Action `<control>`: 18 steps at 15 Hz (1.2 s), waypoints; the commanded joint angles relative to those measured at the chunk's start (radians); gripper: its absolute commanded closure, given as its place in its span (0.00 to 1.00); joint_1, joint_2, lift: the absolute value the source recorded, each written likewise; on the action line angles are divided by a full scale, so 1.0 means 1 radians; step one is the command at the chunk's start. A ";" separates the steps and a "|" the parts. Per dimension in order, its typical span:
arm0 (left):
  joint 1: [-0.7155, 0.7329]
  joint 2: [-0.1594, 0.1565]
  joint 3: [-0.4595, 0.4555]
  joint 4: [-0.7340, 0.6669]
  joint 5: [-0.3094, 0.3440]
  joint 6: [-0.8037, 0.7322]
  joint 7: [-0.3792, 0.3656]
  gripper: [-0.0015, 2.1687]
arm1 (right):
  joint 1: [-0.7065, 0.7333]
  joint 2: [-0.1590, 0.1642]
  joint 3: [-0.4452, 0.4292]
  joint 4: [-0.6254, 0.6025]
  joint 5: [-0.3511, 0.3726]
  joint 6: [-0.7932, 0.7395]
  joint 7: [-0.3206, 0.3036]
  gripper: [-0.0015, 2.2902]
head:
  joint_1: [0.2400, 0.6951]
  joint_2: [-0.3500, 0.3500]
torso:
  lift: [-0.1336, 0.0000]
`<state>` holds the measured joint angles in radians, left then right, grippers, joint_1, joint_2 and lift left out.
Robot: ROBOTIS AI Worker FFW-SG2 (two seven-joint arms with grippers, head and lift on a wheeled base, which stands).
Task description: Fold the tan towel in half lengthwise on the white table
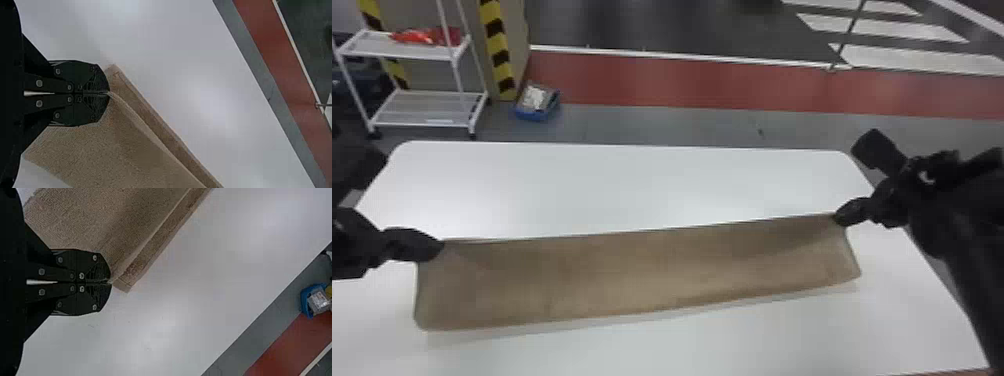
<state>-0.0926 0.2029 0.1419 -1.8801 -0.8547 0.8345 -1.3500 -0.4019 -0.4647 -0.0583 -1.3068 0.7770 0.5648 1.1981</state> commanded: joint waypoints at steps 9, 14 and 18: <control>0.152 -0.040 0.091 -0.103 0.161 -0.001 0.321 0.01 | 0.104 0.032 -0.074 -0.108 -0.028 0.039 -0.101 0.03 | 1.00 0.34 | 0.27; 0.255 -0.077 0.237 -0.134 0.507 -0.019 0.476 0.03 | 0.247 0.064 -0.203 -0.258 -0.191 0.048 -0.149 0.04 | 1.00 0.33 | 0.27; 0.372 -0.185 0.381 -0.165 0.895 -0.277 0.644 0.03 | 0.419 0.238 -0.262 -0.571 -0.395 0.125 -0.328 0.04 | 1.00 0.40 | 0.27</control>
<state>0.2444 0.0694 0.4634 -2.0295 -0.1235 0.6309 -0.7269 -0.0421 -0.3031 -0.3157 -1.7500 0.4430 0.6402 0.9150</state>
